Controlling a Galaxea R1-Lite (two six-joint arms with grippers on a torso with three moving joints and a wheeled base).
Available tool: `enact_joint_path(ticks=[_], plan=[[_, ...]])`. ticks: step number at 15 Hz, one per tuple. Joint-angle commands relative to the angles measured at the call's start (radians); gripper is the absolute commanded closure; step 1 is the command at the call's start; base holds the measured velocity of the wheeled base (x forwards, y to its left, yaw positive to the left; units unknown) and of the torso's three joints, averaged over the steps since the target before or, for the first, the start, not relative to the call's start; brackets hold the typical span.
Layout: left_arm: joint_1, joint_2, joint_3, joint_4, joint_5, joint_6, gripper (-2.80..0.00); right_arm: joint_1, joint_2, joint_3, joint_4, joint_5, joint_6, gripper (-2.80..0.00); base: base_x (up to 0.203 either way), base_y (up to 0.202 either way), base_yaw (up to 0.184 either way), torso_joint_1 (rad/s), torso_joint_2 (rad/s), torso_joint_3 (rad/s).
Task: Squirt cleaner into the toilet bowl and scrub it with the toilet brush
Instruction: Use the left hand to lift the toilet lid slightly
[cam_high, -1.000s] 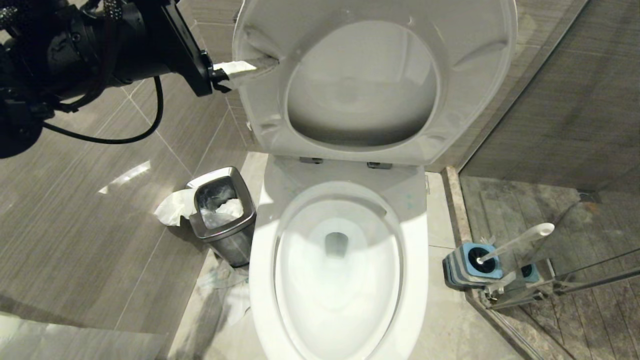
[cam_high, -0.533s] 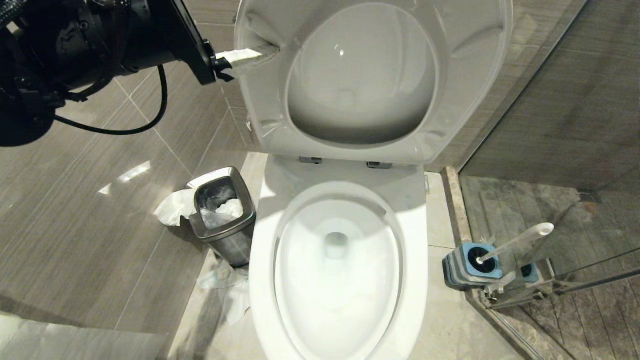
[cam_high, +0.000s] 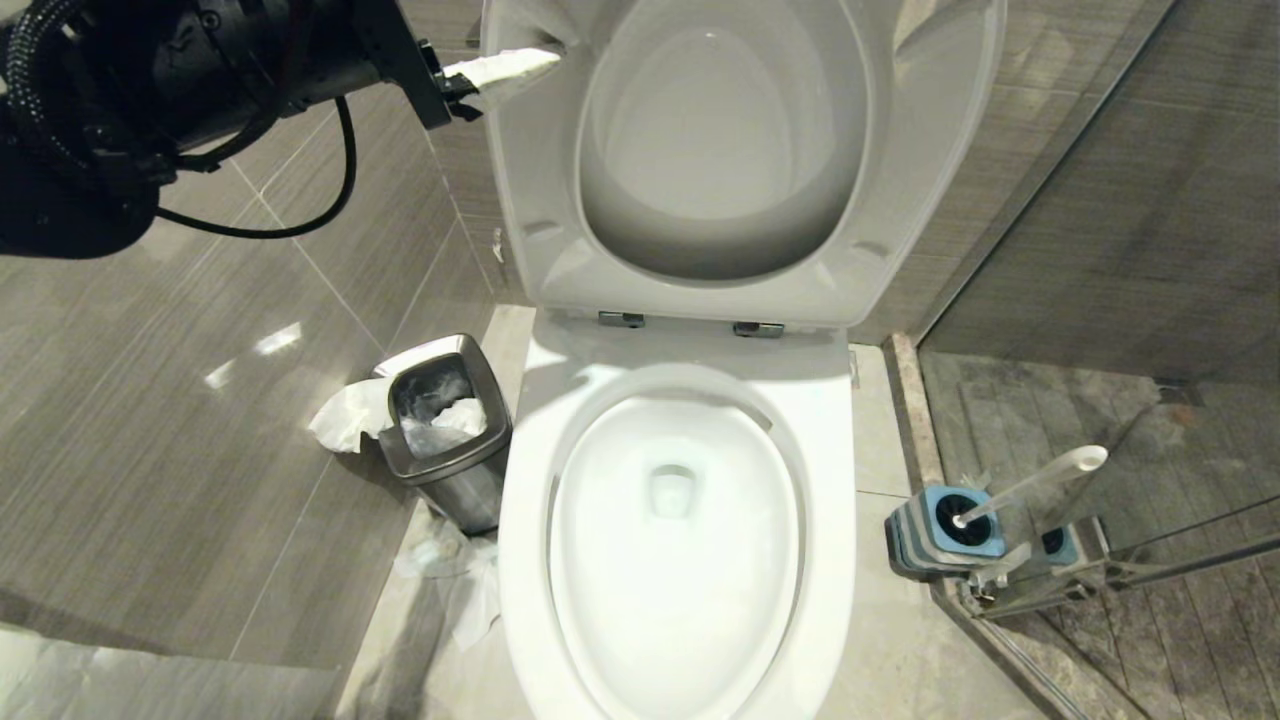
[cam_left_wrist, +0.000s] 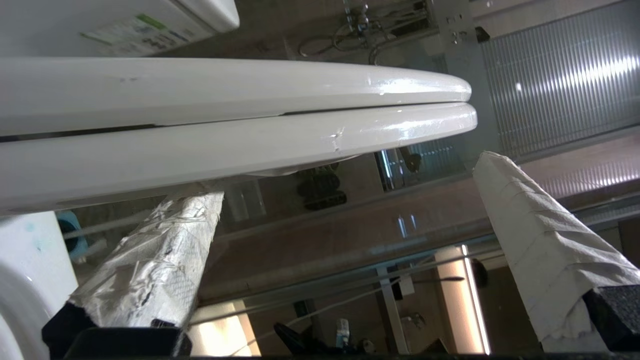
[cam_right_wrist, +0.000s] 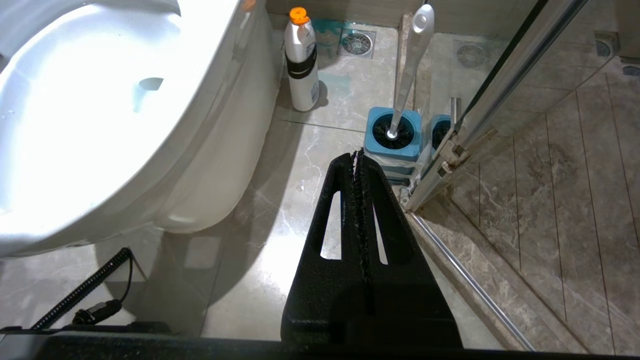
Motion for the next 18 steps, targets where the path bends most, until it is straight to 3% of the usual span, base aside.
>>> enact_joint_path(ticks=[1,6,10,18], plan=[[0.001,0.032,-0.03,-0.002,0.011,-0.004,-2.8,0.001,0.002,0.0,0.0,0.0,0.001,0.0,0.0,0.0,0.0,0.0,0.0,0.0],[-0.003,0.067,-0.048,-0.077,0.103,0.003,-2.8,0.0,0.002,0.0,0.0,0.0,0.001,0.0,0.0,0.0,0.0,0.0,0.0,0.0],[-0.025,0.101,-0.061,-0.109,0.222,0.074,-2.8,-0.001,0.002,0.0,0.0,0.0,0.001,0.0,0.0,0.0,0.0,0.0,0.0,0.0],[-0.058,0.166,-0.07,-0.19,0.335,0.174,-2.8,0.001,0.002,0.0,0.0,0.0,0.001,0.0,0.0,0.0,0.0,0.0,0.0,0.0]])
